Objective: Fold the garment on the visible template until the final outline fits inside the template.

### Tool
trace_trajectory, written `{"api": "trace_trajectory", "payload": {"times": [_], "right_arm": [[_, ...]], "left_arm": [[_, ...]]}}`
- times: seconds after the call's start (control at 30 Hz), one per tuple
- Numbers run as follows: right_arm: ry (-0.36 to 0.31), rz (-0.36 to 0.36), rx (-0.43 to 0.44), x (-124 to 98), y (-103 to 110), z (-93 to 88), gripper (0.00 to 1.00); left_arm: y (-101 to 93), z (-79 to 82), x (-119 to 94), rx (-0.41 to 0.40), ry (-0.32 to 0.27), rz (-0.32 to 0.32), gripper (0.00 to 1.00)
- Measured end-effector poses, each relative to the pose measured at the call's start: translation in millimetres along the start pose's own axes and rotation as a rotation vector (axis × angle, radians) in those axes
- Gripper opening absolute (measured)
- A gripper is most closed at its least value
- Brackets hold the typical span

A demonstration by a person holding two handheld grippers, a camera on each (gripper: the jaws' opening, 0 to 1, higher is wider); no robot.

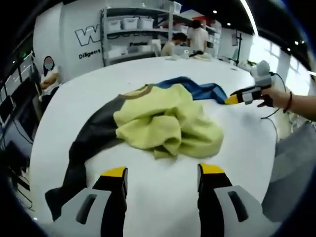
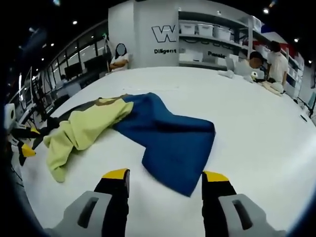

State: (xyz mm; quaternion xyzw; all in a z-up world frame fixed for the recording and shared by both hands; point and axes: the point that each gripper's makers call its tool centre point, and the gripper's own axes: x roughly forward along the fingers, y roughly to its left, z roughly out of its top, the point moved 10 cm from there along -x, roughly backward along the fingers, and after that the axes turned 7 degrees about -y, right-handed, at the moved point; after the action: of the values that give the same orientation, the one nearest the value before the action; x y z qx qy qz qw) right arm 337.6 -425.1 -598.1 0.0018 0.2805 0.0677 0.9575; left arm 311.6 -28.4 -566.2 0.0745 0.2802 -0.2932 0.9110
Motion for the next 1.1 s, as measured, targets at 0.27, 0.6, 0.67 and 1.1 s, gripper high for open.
{"api": "trace_trajectory", "payload": {"times": [0.27, 0.6, 0.67, 1.1], "right_arm": [[0.007, -0.021, 0.013, 1.2, -4.3, -1.9, 0.51], [-0.01, -0.072, 0.044, 0.8, -11.9, -0.7, 0.41], [-0.007, -0.079, 0.048, 1.5, -14.1, -1.7, 0.38], [0.026, -0.121, 0.007, 4.5, -21.3, -12.7, 0.16]], "left_arm": [[-12.0, -0.1, 22.9, 0.026, 0.013, -0.054, 0.36], [-13.1, 2.0, 46.9, 0.022, 0.029, -0.062, 0.21], [-15.1, 0.0, 49.6, 0.031, 0.04, -0.064, 0.15], [-18.2, -1.3, 52.8, 0.036, 0.037, -0.07, 0.01]]}}
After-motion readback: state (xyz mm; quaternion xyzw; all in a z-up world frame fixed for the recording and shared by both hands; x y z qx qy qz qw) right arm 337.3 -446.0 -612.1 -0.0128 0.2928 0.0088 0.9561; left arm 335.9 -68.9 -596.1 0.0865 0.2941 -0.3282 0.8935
